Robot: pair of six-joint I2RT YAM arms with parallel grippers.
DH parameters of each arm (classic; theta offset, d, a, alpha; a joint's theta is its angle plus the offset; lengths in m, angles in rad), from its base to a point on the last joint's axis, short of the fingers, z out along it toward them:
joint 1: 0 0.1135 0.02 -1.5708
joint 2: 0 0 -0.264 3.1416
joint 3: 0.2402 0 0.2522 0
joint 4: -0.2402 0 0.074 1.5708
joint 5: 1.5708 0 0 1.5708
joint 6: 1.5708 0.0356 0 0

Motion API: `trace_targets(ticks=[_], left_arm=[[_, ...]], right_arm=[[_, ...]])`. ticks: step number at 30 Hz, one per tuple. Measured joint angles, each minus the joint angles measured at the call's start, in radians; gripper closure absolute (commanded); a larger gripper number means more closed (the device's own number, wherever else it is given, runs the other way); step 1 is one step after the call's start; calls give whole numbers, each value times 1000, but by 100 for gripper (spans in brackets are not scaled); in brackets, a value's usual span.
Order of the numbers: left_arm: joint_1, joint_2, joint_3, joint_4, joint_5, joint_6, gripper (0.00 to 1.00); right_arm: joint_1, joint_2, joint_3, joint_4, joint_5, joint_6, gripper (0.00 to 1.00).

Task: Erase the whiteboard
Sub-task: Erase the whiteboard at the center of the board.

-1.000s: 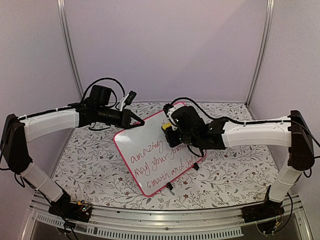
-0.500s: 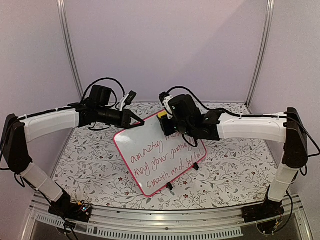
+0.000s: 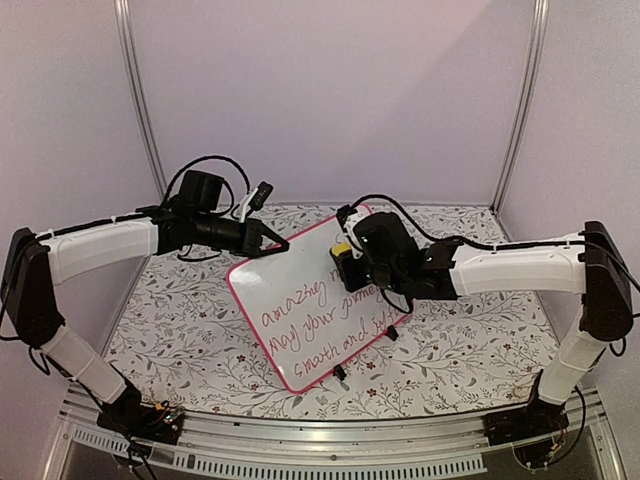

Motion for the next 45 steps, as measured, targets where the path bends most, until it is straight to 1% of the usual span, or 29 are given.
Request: trace_targets(ticks=[7, 13, 18, 32, 39, 45], left_arm=[[0, 0, 0, 2, 3, 0, 100], [0, 0, 0, 3, 3, 0, 100], [0, 0, 0, 2, 2, 0, 100], [0, 0, 0, 0, -5, -6, 100], [0, 0, -1, 0, -5, -6, 100], [0, 0, -2, 1, -2, -7, 100]], right_arm=[[0, -48, -95, -5, 0, 23, 75], [0, -53, -100, -10, 0, 25, 75], [-1, -38, -60, -43, -2, 16, 74], [-10, 74, 163, -50, 8, -54, 74], [-14, 78, 170, -45, 4, -65, 74], [-14, 50, 91, 16, 3, -47, 74]])
